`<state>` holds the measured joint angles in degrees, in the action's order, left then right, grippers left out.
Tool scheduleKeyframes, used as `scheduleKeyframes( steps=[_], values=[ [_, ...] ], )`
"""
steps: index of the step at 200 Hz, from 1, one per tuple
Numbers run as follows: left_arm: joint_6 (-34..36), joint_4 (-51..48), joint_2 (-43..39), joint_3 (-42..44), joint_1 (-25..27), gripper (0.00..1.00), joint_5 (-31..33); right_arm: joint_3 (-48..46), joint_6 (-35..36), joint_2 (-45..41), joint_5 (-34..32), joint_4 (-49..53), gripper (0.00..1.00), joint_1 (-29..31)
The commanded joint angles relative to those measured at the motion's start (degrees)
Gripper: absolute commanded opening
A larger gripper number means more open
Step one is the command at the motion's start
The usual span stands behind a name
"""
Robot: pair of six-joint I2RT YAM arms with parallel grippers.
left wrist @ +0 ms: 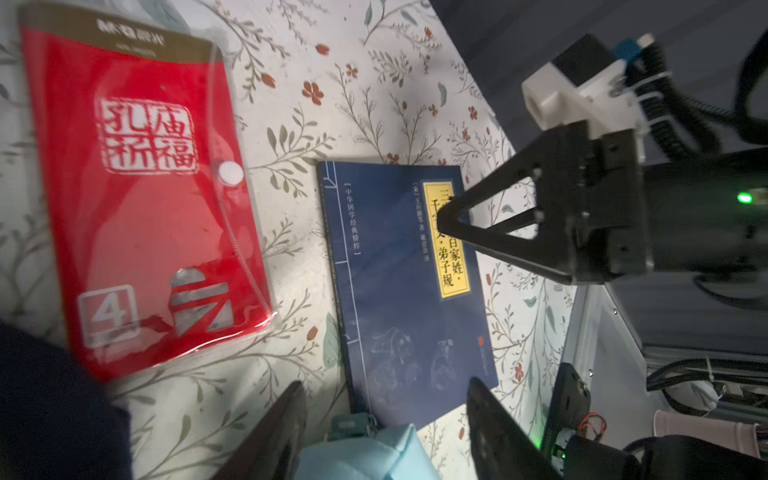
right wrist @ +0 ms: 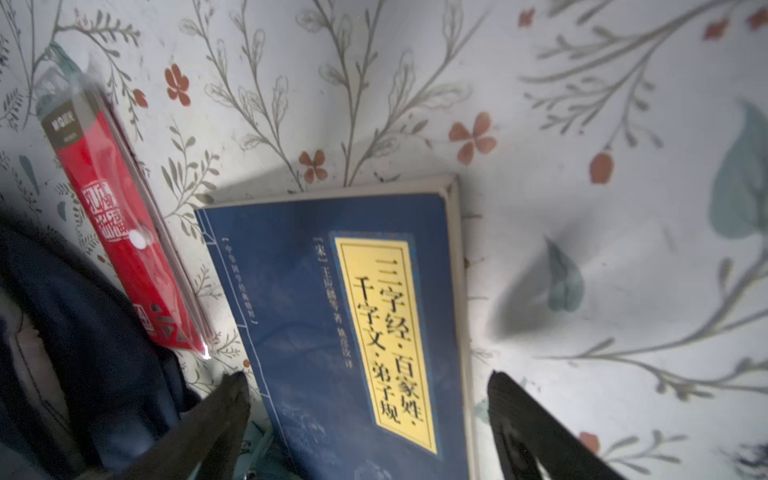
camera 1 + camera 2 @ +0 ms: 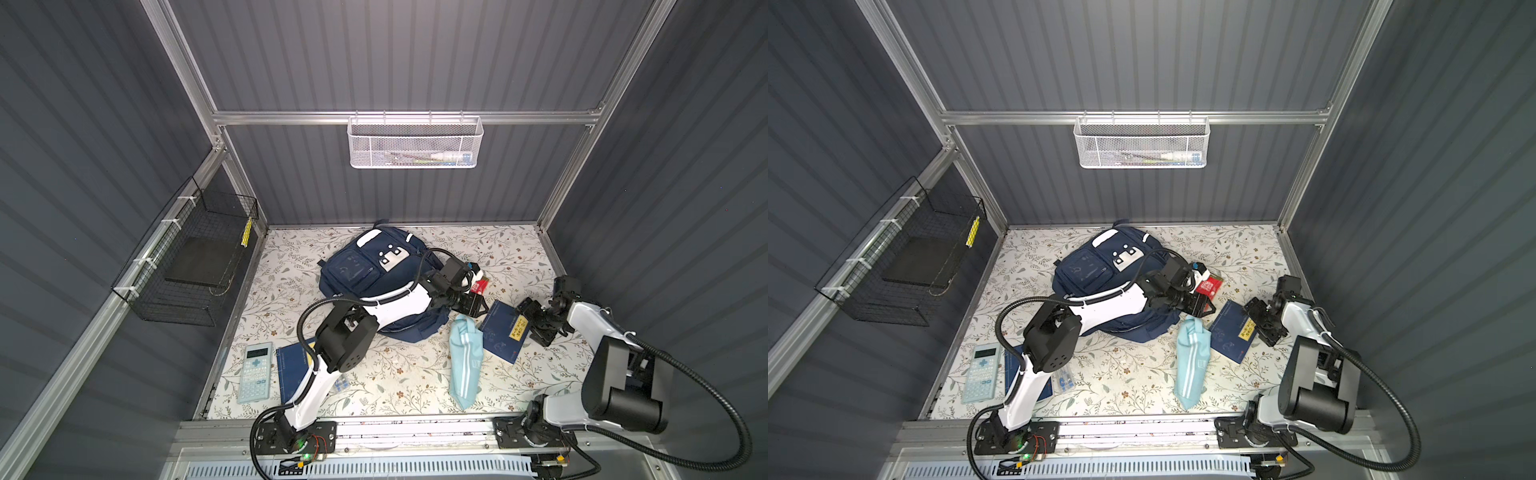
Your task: Pack the student bag
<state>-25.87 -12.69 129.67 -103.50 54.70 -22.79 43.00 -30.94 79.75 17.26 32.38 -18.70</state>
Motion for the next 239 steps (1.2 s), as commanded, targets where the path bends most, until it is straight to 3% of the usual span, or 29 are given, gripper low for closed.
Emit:
scheduleKeyframes(
  steps=[1, 13, 43, 98, 131, 143, 157, 171, 205, 239],
  values=[
    [-1.45, -0.03, 1.95, -4.83, 1.89, 0.61, -1.78, -2.80, 2.33, -2.40, 1.20, 2.03, 0.90, -2.11],
    [-1.46, -1.18, 3.76, -6.95, 2.47, 0.60, -1.38, -3.79, 3.19, -3.16, 1.37, 1.41, 0.89, -3.19],
    [-1.86, -4.07, 9.69, -12.31, 2.87, 0.60, 2.24, -6.26, 2.68, -3.14, 10.35, -3.16, 0.78, -4.68],
    [-0.16, -17.70, 20.59, -27.84, 3.72, 0.68, 13.28, -7.74, 1.52, 0.85, 14.90, -8.51, 0.64, -4.86],
    [-1.66, -16.88, 21.27, -26.27, 4.12, 0.70, 12.81, -8.46, 1.59, 2.15, 16.76, -11.85, 0.45, -5.03],
    [-1.61, -14.82, 19.42, -23.09, 4.57, 0.71, 14.79, -8.40, 1.59, 2.76, 17.14, -12.31, 0.43, -5.16],
    [-3.17, -11.17, 17.89, -19.80, 4.17, 0.71, 12.52, -8.48, 1.61, 3.22, 16.79, -13.11, 0.42, -5.73],
    [-4.68, -10.75, 18.51, -21.04, 3.67, 0.71, 9.39, -8.18, 1.71, 4.12, 16.80, -13.83, 0.24, -5.91],
    [-6.46, -8.90, 19.25, -20.59, 3.55, 0.69, 6.48, -8.72, 1.08, 4.16, 21.50, -17.70, 0.21, -6.50],
    [-6.84, -7.39, 17.32, -17.16, 3.49, 0.69, 6.98, -9.92, 0.38, 0.96, 21.21, -18.70, 0.00, -7.38]
  ],
)
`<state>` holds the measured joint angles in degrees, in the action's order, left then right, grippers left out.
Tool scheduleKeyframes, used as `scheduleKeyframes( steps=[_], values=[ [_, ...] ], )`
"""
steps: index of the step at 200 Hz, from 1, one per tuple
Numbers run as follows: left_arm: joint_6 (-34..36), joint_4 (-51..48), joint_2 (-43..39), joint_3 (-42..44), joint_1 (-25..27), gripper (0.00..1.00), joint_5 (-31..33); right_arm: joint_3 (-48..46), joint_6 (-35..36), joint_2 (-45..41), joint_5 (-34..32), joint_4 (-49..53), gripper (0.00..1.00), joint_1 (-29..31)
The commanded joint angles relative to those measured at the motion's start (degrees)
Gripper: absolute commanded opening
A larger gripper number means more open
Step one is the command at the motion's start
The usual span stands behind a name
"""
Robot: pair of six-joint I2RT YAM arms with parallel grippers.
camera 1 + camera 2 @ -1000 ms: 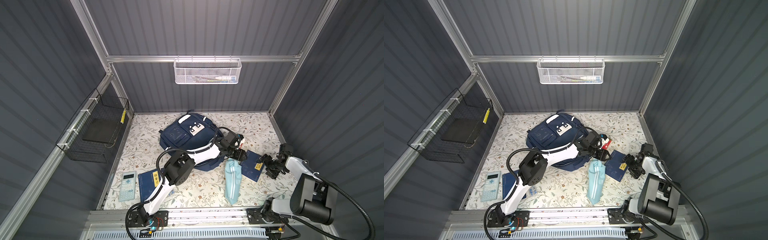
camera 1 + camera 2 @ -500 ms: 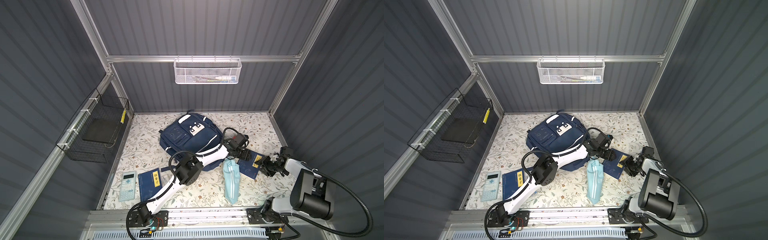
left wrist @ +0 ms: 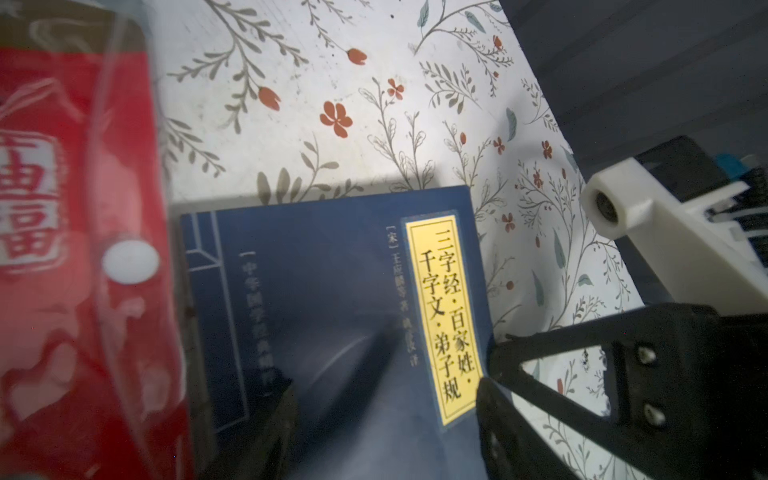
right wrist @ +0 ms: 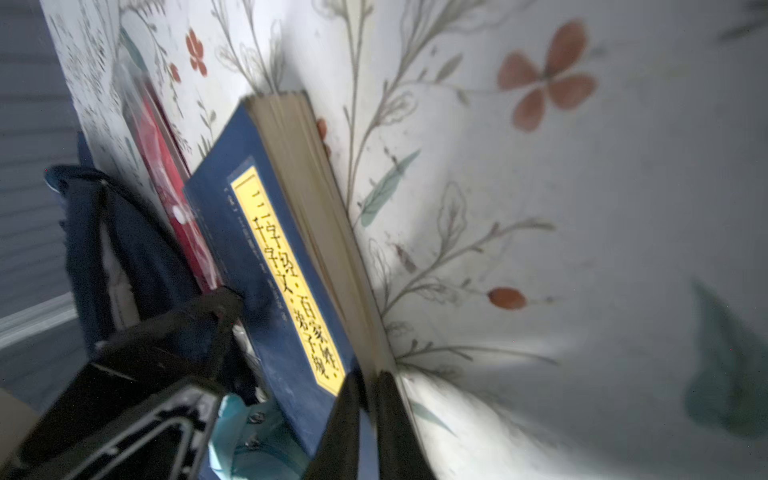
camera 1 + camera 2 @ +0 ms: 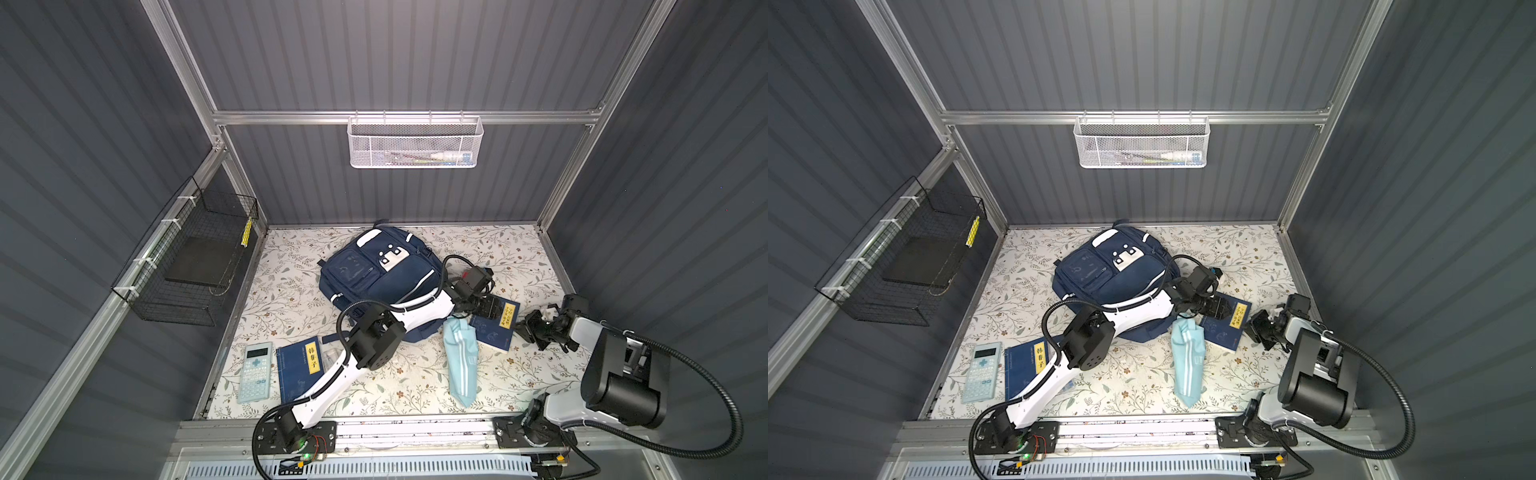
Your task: Pack the student bag
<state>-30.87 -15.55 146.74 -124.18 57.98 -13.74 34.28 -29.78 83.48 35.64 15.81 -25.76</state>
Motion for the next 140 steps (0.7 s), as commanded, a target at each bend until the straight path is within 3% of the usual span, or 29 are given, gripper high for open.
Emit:
scheduleKeyframes(
  steps=[1, 64, 93, 112, 140],
  values=[
    [-1.74, -4.60, 0.10, 3.47, 0.21, 0.69, -1.99, -1.26, -0.75, -2.92, 2.75, -2.12, 0.00, -0.37],
    [-0.52, -3.76, -9.48, 7.59, -5.12, 0.85, -0.81, -1.65, 0.37, -4.87, 1.41, 0.13, 0.00, -4.84],
    [-0.28, -5.91, -6.58, 5.96, -5.31, 0.79, -4.19, -0.93, 0.12, -5.30, -0.14, 1.09, 0.48, -4.26],
    [-1.60, -3.75, -6.44, 8.32, -5.25, 0.77, -6.58, -0.36, 0.41, -5.41, -0.60, 1.68, 0.54, -2.90],
    [-1.65, -4.10, -6.48, 9.21, -4.10, 0.67, -8.10, -0.08, 0.25, -3.97, -0.32, 1.63, 0.56, -1.46]
  ],
)
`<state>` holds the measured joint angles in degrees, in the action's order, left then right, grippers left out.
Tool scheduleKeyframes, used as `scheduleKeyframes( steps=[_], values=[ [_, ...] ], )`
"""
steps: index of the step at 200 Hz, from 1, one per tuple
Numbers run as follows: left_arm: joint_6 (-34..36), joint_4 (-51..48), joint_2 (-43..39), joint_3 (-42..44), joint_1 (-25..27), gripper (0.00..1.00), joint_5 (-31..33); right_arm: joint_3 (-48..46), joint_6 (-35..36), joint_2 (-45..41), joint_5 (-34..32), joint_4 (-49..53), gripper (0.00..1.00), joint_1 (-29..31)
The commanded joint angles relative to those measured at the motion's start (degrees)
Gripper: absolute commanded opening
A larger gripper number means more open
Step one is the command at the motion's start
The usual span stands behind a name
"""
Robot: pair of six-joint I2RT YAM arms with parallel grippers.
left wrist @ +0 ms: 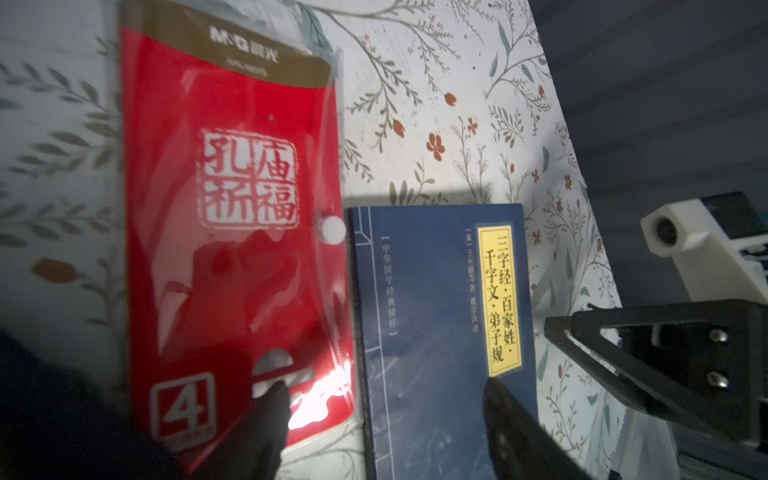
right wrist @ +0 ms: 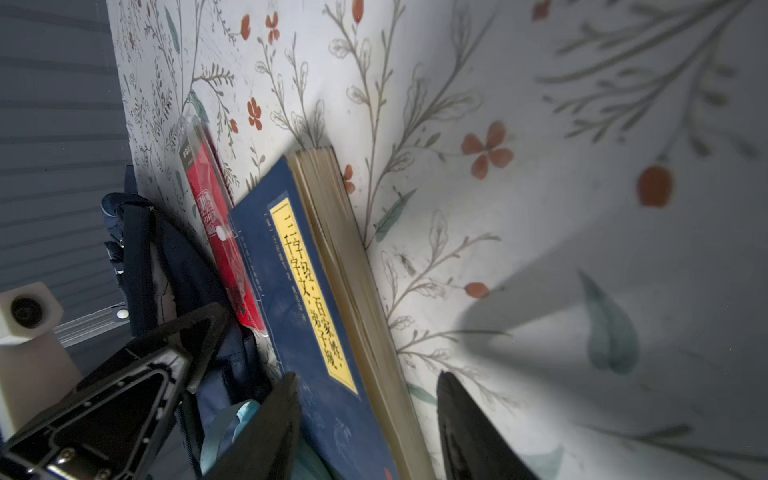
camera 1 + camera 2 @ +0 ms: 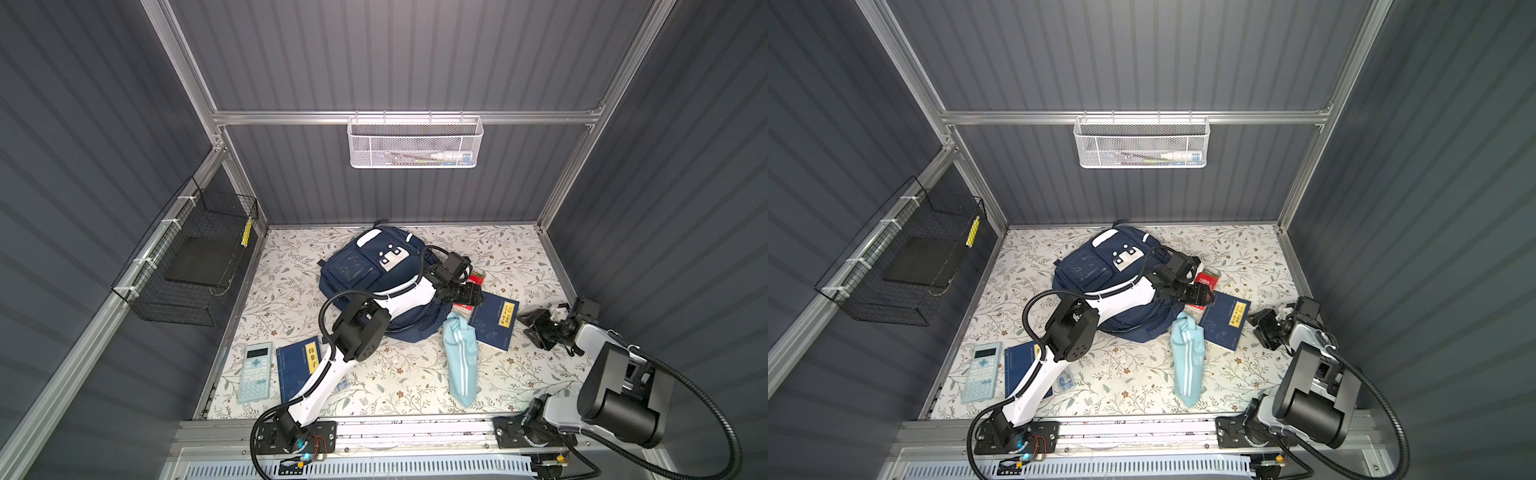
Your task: Pack the student bag
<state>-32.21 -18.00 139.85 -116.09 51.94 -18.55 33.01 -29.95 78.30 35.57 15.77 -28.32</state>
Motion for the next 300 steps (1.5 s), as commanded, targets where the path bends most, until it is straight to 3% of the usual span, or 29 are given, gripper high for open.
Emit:
scheduleKeyframes(
  steps=[1, 38, 71, 90, 106, 125, 164, 182, 210, 223, 251, 300],
  values=[
    [-0.32, -1.76, 0.41, 1.13, 1.98, 0.67, -3.36, 1.18, 0.43, 1.27, -0.33, 1.70, 0.55, 1.13],
    [-1.08, -3.26, -0.93, 2.99, 3.96, 0.67, -2.29, 1.55, 0.46, 2.42, -0.32, 1.67, 0.53, 1.97],
    [2.43, -10.57, 1.68, 0.61, 4.46, 0.71, 8.06, 1.41, 0.09, 2.91, 0.33, 1.51, 0.53, 2.04],
    [2.83, -11.36, 3.22, -0.56, 4.55, 0.74, 9.00, 1.22, 0.06, 2.85, 0.58, 1.35, 0.55, 2.04],
    [1.35, -9.19, 4.30, -0.21, 4.77, 0.78, 6.26, 0.92, -0.06, 3.47, 1.78, 0.51, 0.55, 2.21],
    [-5.53, 1.29, 5.21, 4.45, 4.13, 0.81, -3.77, 0.91, -0.19, 4.99, 3.60, -0.49, 0.51, 2.95],
    [-19.49, 24.03, 6.93, 9.87, 4.11, 0.68, -15.00, 0.76, -0.98, 8.16, 7.57, -3.45, 0.27, 3.10],
    [-21.40, 27.13, 7.02, 9.45, 4.11, 0.64, -16.11, 0.83, -0.67, 8.15, 6.54, -3.28, 0.19, 3.00],
    [-19.89, 26.02, 4.77, 9.93, 3.84, 0.47, -15.39, 0.91, -0.10, 6.95, 5.17, -2.54, 0.08, 2.70],
    [-18.99, 25.03, 3.89, 9.83, 3.57, 0.45, -15.03, 0.78, -0.18, 6.65, 4.88, -2.96, 0.02, 2.48],
    [-17.90, 23.04, 2.04, 10.44, 3.13, 0.50, -14.05, -0.89, -1.45, 2.76, 6.36, -5.63, 0.00, 1.95],
    [-15.63, 21.16, -1.07, 13.59, 1.22, 0.73, -11.92, -2.30, -3.54, -8.24, 10.68, -7.27, 0.00, 0.12]
  ],
)
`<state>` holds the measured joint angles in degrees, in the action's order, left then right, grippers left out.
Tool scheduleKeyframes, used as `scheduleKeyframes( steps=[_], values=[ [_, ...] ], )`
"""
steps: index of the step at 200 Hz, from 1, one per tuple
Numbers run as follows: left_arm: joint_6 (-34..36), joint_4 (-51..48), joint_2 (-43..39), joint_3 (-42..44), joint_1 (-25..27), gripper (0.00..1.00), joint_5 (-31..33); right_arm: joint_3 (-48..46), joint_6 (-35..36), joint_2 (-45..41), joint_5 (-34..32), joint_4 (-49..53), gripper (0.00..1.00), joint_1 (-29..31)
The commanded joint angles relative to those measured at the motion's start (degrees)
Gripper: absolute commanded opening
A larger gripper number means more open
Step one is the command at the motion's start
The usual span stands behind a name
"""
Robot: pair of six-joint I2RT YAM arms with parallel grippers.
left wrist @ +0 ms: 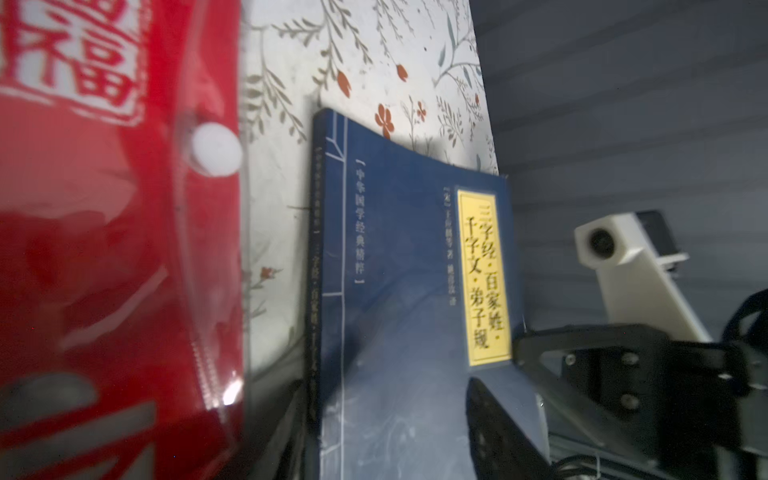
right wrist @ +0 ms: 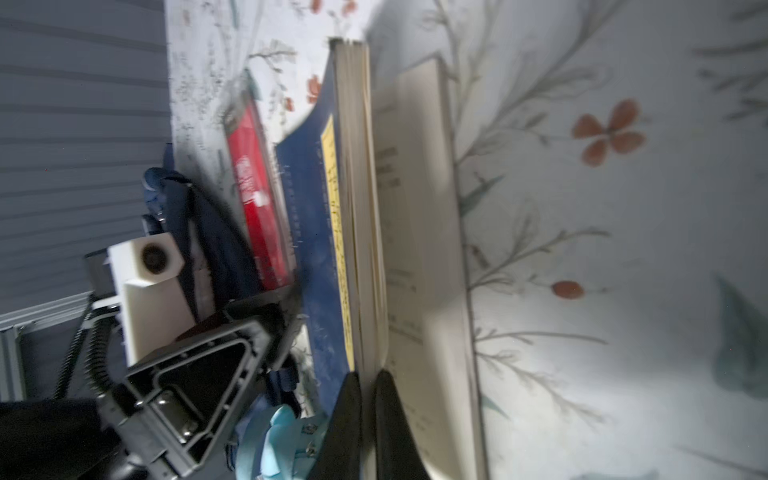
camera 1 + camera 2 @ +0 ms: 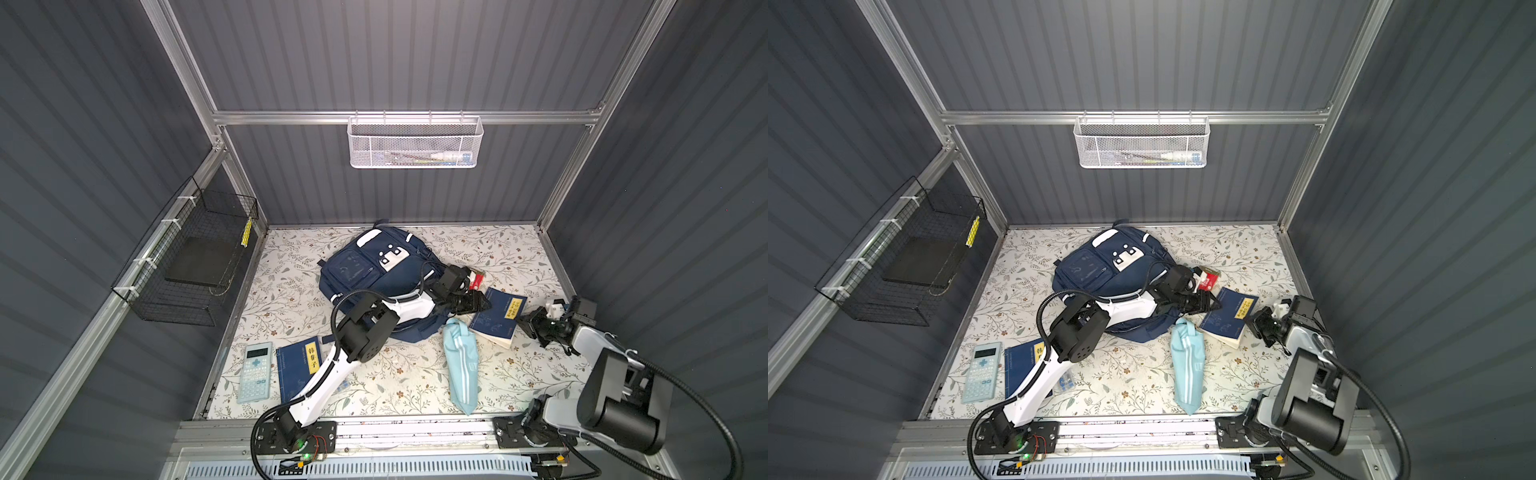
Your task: Pack the student bag
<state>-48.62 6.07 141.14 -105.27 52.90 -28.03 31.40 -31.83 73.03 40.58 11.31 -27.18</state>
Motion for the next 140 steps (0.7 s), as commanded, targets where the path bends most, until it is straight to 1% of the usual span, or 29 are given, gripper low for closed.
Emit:
scheduleKeyframes(
  steps=[1, 19, 37, 45, 53, 57, 65, 74, 81, 87, 92, 105, 110, 112, 114, 116, 118, 123, 128, 140],
  values=[
    [0.71, -2.68, -2.36, 2.87, 0.27, 0.74, -2.50, -0.70, -1.74, -3.20, 5.84, -2.88, 0.00, -1.07],
    [0.71, -2.00, -2.88, 3.43, -0.33, 0.82, -2.90, -1.63, -3.00, -4.72, 9.11, -4.88, 0.00, -1.38],
    [0.62, -0.79, -3.21, 3.63, -0.30, 0.87, -3.69, -3.14, -5.29, -5.81, 12.57, -9.36, 0.00, -1.50],
    [-0.07, 1.19, -3.53, 4.23, -0.40, 0.88, -4.36, -3.54, -5.75, -6.47, 12.13, -9.67, 0.00, -1.47],
    [-0.94, 3.11, -3.84, 4.56, -0.44, 0.85, -5.16, -3.02, -4.52, -6.23, 10.88, -7.83, 0.00, -1.39],
    [-1.31, 4.10, -4.00, 4.68, -0.43, 0.81, -5.65, -2.78, -3.70, -5.78, 10.59, -6.93, 0.00, -1.30],
    [-1.79, 5.59, -4.35, 4.79, -0.55, 0.71, -6.21, -2.25, -2.38, -4.67, 10.57, -5.53, 0.00, -1.30],
    [-2.05, 6.38, -4.78, 4.74, -0.58, 0.54, -6.44, -2.21, -2.12, -3.73, 10.41, -4.99, 0.00, -1.37],
    [-2.09, 6.86, -5.14, 4.70, -0.55, 0.43, -6.50, -2.35, -2.17, -3.52, 10.40, -5.17, 0.00, -1.39],
    [-2.09, 7.18, -5.44, 4.60, -0.56, 0.29, -6.82, -2.60, -2.41, -3.60, 10.17, -5.33, 0.00, -1.39],
    [-2.17, 7.47, -5.67, 4.48, -0.59, 0.20, -7.21, -2.64, -2.52, -3.67, 9.80, -5.33, 0.00, -1.38],
    [-3.29, 9.09, -6.37, 4.66, -0.85, 0.00, -8.09, -2.56, -2.25, -3.61, 9.20, -4.76, 0.11, -1.33],
    [-4.19, 10.32, -6.77, 4.95, -1.02, 0.00, -8.53, -2.31, -1.82, -3.45, 8.90, -4.10, 0.17, -1.38],
    [-4.57, 10.84, -6.94, 5.20, -1.09, 0.00, -8.53, -2.19, -1.52, -3.37, 8.67, -3.64, 0.22, -1.31],
    [-5.00, 11.54, -7.11, 5.46, -1.12, 0.00, -8.53, -2.16, -1.45, -3.36, 8.57, -3.48, 0.23, -1.35],
    [-5.41, 12.22, -7.42, 5.79, -1.24, 0.00, -8.53, -1.95, -1.12, -3.31, 8.11, -2.93, 0.30, -1.37],
    [-5.82, 12.86, -7.62, 5.96, -1.30, 0.00, -8.60, -1.95, -1.04, -3.28, 7.98, -2.77, 0.32, -1.38],
    [-6.67, 14.07, -8.25, 6.57, -1.52, 0.00, -8.58, -1.70, -0.71, -3.16, 7.05, -1.82, 0.44, -1.39],
    [-7.34, 15.22, -8.97, 7.21, -1.71, 0.00, -8.63, -1.52, -0.52, -3.24, 5.55, -0.65, 0.54, -1.43],
    [-8.98, 18.11, -11.03, 8.94, -2.30, 0.00, -8.45, -1.70, -0.73, -3.63, 3.56, 0.43, 0.65, -1.56]
  ],
)
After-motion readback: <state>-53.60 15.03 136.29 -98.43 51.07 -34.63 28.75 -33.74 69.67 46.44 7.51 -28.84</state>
